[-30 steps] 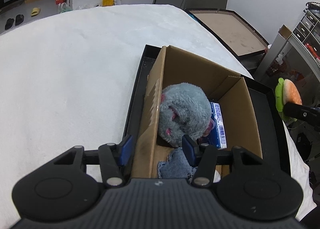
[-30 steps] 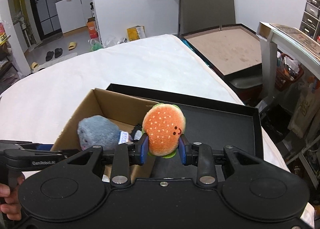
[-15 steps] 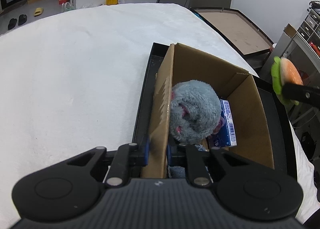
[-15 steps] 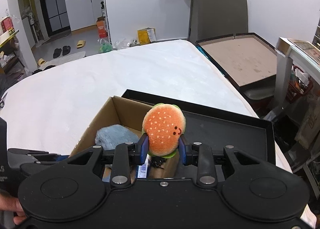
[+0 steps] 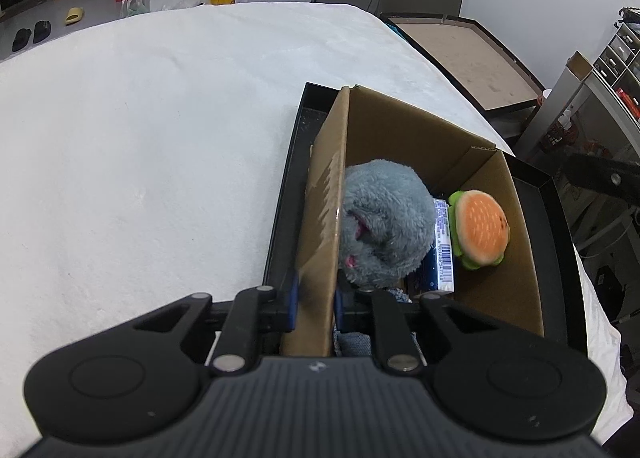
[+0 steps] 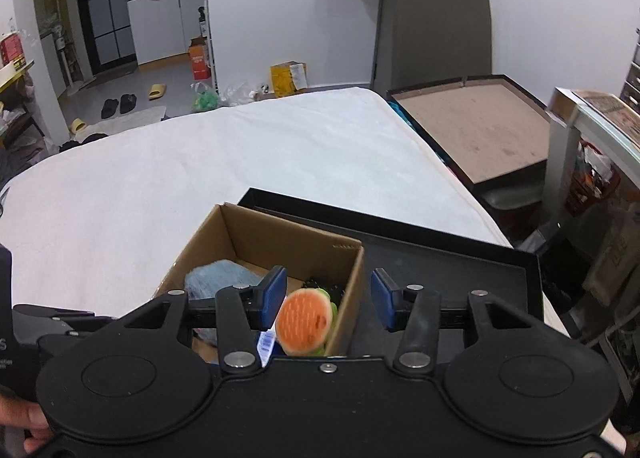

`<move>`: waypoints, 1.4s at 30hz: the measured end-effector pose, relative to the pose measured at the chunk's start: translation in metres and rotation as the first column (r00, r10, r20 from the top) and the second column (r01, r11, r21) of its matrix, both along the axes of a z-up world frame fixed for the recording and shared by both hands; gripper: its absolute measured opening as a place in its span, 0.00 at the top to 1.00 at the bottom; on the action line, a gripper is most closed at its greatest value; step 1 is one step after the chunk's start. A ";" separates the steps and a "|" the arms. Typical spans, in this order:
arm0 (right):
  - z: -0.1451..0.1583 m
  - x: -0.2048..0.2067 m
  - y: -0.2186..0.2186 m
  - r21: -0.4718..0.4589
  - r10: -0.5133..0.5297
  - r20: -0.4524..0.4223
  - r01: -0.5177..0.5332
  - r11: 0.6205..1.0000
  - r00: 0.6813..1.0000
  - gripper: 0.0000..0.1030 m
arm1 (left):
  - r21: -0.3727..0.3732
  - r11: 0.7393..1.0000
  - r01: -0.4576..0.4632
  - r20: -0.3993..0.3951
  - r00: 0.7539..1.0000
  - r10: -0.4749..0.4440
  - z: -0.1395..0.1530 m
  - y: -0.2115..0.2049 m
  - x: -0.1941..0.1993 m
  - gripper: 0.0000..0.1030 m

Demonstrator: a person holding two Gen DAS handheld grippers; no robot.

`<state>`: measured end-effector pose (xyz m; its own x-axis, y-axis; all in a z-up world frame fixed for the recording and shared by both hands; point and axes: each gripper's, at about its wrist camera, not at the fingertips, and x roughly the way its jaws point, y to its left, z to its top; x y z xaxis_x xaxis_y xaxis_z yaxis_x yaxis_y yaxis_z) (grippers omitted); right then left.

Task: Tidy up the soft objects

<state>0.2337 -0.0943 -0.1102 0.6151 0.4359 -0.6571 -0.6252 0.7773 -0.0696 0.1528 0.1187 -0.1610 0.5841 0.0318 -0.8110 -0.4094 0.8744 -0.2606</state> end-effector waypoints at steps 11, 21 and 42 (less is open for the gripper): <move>0.007 -0.019 -0.038 0.089 -0.058 -0.041 0.061 0.994 0.997 0.39 | 0.034 0.999 0.030 -0.043 0.999 -0.028 0.005 -0.005 0.003 0.80; 0.009 -0.036 -0.064 0.146 -0.064 -0.106 0.079 0.986 0.992 0.18 | 0.051 0.997 0.049 -0.059 0.997 -0.046 0.031 -0.022 -0.014 0.54; 0.040 -0.076 -0.095 0.248 -0.106 -0.138 0.138 0.959 0.985 0.00 | 0.109 0.988 0.111 0.006 0.994 -0.112 0.126 -0.049 -0.063 0.16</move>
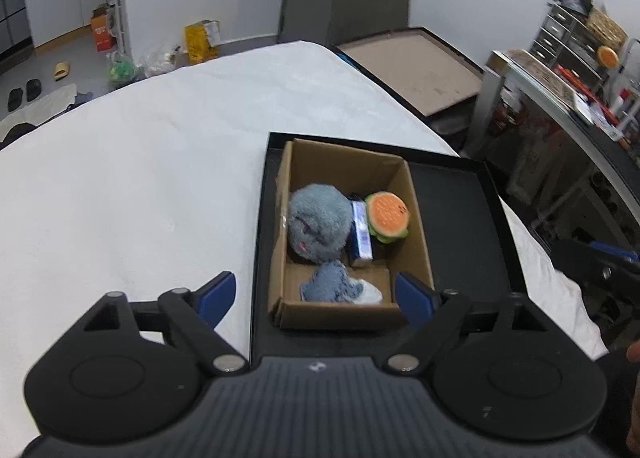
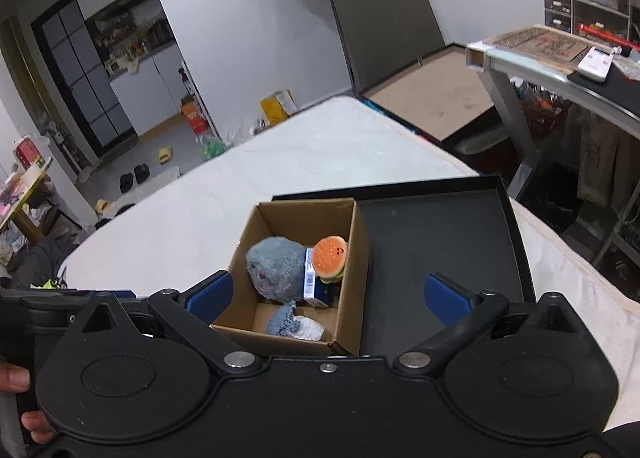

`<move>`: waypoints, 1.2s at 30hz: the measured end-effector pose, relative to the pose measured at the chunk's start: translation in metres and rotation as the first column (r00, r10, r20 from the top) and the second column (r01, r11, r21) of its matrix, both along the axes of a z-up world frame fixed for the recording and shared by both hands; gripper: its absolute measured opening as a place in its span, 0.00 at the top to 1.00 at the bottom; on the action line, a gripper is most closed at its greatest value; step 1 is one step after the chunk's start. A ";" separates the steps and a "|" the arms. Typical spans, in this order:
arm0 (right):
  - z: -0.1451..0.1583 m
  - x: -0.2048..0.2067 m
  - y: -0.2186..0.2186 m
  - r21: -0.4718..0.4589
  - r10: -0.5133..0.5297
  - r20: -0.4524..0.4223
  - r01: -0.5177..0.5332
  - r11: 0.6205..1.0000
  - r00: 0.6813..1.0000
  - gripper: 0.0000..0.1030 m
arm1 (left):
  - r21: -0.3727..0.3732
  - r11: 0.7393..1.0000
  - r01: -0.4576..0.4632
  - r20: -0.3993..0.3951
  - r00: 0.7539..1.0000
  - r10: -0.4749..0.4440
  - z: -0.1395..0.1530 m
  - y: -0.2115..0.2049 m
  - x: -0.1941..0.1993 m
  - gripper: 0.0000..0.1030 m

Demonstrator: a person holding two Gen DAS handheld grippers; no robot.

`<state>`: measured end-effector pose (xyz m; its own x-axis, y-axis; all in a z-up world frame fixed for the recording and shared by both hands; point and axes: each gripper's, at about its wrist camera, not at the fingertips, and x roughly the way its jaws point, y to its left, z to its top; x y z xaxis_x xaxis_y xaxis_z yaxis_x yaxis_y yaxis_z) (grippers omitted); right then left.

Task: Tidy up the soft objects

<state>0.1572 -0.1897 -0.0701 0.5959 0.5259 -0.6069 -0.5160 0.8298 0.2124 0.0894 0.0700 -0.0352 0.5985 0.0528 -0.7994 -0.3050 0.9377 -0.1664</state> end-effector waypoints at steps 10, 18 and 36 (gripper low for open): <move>0.013 -0.022 -0.014 -0.008 -0.055 0.013 0.055 0.998 0.998 0.00 | 0.009 1.000 0.021 0.015 1.000 -0.021 0.028 -0.008 -0.025 0.10; 0.021 -0.039 -0.028 -0.036 -0.136 0.047 0.138 0.990 0.990 0.00 | 0.023 0.999 0.049 0.049 0.998 -0.050 0.047 -0.021 -0.044 0.07; 0.029 -0.074 -0.044 -0.086 -0.200 0.077 0.206 0.975 0.977 0.00 | 0.077 0.994 0.074 0.098 0.992 -0.081 0.075 -0.042 -0.083 0.05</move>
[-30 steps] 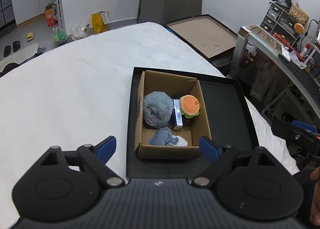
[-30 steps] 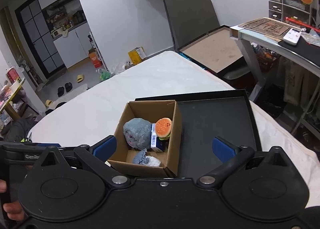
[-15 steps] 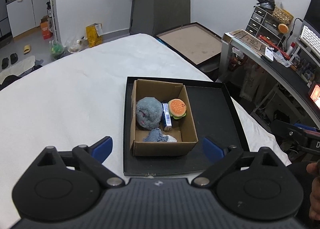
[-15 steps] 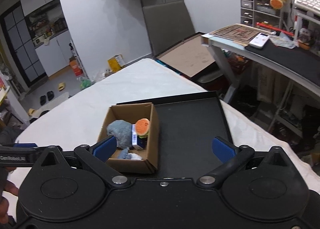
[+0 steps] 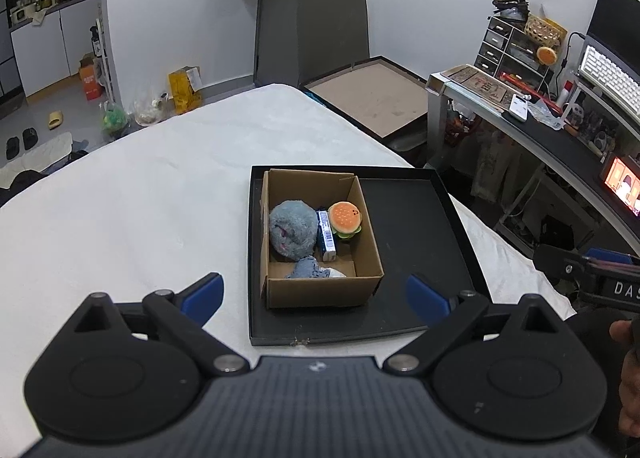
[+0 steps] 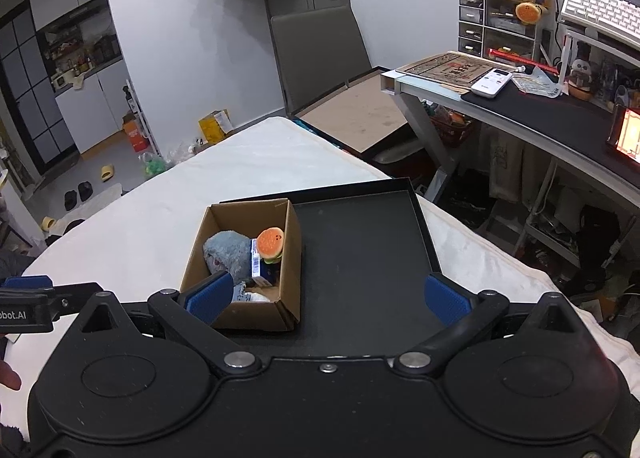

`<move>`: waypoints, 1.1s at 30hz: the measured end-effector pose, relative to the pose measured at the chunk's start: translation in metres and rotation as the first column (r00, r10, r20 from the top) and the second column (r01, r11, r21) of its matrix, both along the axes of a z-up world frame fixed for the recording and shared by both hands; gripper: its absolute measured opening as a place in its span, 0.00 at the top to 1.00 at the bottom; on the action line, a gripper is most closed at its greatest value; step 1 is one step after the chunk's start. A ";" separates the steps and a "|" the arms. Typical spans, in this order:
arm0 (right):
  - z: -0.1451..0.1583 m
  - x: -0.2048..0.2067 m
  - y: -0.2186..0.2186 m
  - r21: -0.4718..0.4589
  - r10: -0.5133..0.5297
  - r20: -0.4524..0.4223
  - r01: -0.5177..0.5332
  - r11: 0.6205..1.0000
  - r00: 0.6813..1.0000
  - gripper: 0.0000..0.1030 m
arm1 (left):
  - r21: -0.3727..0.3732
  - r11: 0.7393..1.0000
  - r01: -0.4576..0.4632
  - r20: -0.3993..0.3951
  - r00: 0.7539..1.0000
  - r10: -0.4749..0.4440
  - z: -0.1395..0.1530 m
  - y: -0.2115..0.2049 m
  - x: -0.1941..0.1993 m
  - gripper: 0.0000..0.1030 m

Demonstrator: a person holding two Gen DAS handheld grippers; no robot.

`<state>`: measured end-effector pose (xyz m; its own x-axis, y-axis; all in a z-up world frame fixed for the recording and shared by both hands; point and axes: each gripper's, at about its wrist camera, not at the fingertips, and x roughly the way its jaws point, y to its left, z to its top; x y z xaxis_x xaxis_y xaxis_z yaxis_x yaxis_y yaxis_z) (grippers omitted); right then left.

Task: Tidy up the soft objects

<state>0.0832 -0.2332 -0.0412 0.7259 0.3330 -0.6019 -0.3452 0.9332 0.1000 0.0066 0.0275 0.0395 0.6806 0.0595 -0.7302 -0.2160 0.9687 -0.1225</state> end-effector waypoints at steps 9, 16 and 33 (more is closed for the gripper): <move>0.010 -0.013 -0.003 0.014 0.033 0.017 -0.033 0.999 0.999 0.00 | 0.009 1.000 0.000 0.019 1.000 -0.001 0.011 -0.006 -0.013 0.05; 0.014 -0.021 -0.006 0.021 0.046 0.027 -0.046 0.999 0.999 0.00 | 0.014 1.000 0.001 0.019 1.000 -0.001 0.015 -0.009 -0.022 0.05; 0.017 -0.031 -0.015 0.036 0.056 0.034 -0.057 0.998 0.998 0.00 | 0.043 0.999 -0.002 0.032 0.999 0.001 0.025 -0.023 -0.037 0.05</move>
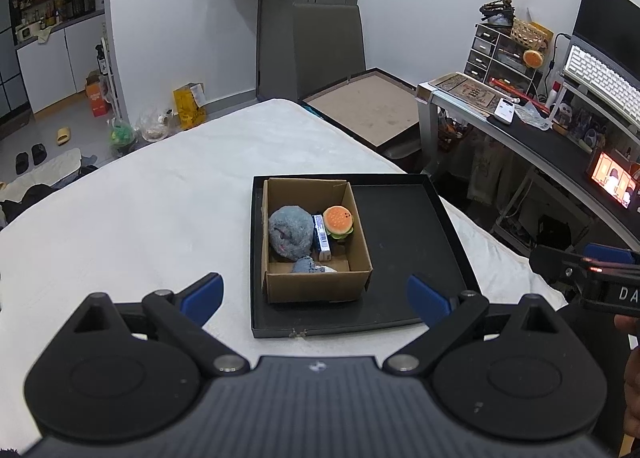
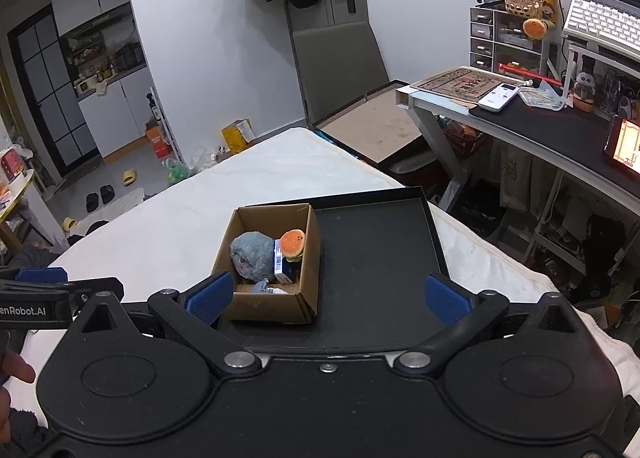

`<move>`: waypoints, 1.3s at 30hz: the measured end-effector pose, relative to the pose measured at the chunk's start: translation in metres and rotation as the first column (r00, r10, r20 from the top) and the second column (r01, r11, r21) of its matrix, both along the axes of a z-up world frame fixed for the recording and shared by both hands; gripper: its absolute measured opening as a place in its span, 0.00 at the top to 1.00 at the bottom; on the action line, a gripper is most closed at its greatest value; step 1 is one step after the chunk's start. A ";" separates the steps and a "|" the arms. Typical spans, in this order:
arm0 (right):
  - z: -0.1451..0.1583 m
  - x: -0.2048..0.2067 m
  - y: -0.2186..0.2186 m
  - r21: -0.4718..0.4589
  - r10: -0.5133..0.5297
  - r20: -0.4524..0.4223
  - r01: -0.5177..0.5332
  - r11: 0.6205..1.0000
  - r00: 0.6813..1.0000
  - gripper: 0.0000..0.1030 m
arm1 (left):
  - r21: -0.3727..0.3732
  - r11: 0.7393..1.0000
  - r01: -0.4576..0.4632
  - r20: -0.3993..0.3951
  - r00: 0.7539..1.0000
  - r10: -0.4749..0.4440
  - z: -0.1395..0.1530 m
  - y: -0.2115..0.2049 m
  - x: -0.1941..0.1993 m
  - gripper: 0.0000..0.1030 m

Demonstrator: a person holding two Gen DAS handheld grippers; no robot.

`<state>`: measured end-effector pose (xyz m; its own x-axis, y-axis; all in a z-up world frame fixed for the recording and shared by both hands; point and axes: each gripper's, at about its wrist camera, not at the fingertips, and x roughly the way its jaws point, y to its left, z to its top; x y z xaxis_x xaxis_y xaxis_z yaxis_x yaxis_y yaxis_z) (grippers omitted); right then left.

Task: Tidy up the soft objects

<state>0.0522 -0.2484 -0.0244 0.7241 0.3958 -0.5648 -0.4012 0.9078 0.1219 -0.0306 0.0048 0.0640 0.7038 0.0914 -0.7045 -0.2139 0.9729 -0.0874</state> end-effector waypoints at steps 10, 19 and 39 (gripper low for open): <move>-0.002 -0.001 -0.002 -0.002 -0.004 -0.001 0.004 1.000 1.000 0.00 | -0.006 1.000 -0.004 -0.002 1.000 0.004 0.000 -0.002 0.000 0.05; -0.003 -0.002 -0.003 -0.004 -0.005 -0.010 0.005 1.000 1.000 0.00 | -0.010 1.000 -0.011 -0.006 1.000 0.011 -0.001 0.000 -0.002 0.05; -0.004 -0.001 -0.001 -0.014 -0.005 -0.015 0.005 1.000 1.000 0.00 | -0.004 1.000 -0.009 -0.020 1.000 0.009 -0.006 0.002 0.001 0.05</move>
